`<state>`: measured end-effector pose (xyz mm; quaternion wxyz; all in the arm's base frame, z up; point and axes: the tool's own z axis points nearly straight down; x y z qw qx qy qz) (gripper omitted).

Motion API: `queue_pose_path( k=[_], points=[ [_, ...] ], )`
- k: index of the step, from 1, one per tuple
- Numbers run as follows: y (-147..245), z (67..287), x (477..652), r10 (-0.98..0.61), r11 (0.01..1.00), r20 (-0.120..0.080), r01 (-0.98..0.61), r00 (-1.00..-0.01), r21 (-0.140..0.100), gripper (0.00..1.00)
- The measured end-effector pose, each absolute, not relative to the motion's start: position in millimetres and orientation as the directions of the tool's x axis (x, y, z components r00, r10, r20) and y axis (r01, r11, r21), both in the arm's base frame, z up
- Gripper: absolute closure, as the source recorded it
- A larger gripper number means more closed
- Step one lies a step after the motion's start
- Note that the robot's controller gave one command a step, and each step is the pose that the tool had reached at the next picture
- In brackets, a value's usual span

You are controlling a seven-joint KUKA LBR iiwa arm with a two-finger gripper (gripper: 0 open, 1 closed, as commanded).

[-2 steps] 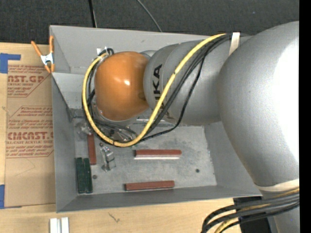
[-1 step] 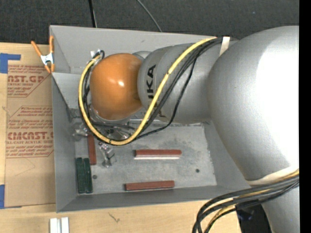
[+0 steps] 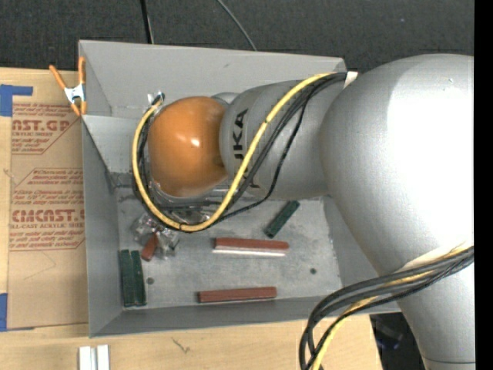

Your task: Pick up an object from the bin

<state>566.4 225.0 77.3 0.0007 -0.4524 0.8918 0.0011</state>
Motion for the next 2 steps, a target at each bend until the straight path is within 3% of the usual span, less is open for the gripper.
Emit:
queue_pose_path(
  k=[1,2],
  points=[
    [224.8,77.4,566.5,-0.807,0.591,-0.002,-0.807,-0.591,0.001,1.00],
    [207.3,183.7,535.1,-0.812,0.583,-0.003,-0.812,-0.583,0.001,1.00]
  ],
)
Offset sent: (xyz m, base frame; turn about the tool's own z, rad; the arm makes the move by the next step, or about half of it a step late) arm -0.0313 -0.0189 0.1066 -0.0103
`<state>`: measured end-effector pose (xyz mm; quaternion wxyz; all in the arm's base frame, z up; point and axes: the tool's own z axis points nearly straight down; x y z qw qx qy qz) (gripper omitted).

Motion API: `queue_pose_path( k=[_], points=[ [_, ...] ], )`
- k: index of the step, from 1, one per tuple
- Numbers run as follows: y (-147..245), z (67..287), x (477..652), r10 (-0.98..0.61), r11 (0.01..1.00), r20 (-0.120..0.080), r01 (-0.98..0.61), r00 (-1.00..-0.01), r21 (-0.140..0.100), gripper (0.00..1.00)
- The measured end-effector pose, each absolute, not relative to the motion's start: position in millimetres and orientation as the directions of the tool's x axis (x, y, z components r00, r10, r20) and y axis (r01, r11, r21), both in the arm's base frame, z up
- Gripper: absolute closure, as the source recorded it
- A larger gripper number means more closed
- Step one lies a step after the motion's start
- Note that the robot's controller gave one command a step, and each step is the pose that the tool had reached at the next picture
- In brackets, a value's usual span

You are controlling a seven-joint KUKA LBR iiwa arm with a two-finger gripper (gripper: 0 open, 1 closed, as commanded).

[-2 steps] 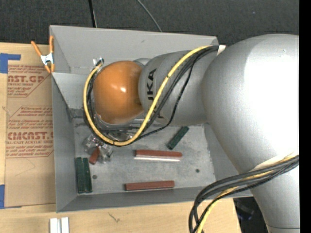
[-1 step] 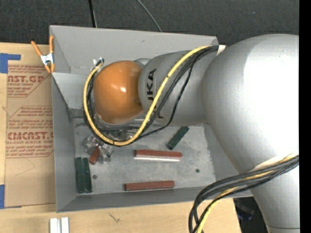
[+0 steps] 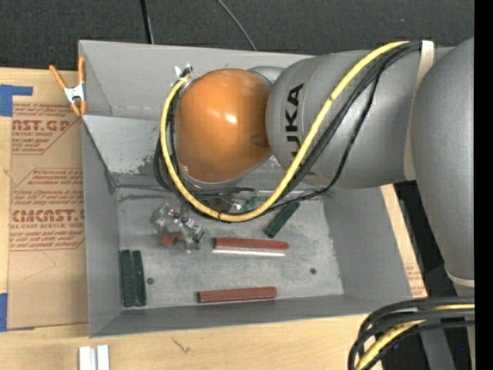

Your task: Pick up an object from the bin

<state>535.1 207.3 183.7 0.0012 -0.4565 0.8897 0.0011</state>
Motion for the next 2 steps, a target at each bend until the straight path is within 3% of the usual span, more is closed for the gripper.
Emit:
queue_pose_path(
  k=[1,2],
  points=[
    [207.4,183.6,535.1,-0.812,0.583,-0.003,-0.812,-0.583,0.001,1.00],
    [192.5,287.7,536.5,-0.997,0.071,-0.004,-0.997,-0.071,-0.001,1.00]
  ],
)
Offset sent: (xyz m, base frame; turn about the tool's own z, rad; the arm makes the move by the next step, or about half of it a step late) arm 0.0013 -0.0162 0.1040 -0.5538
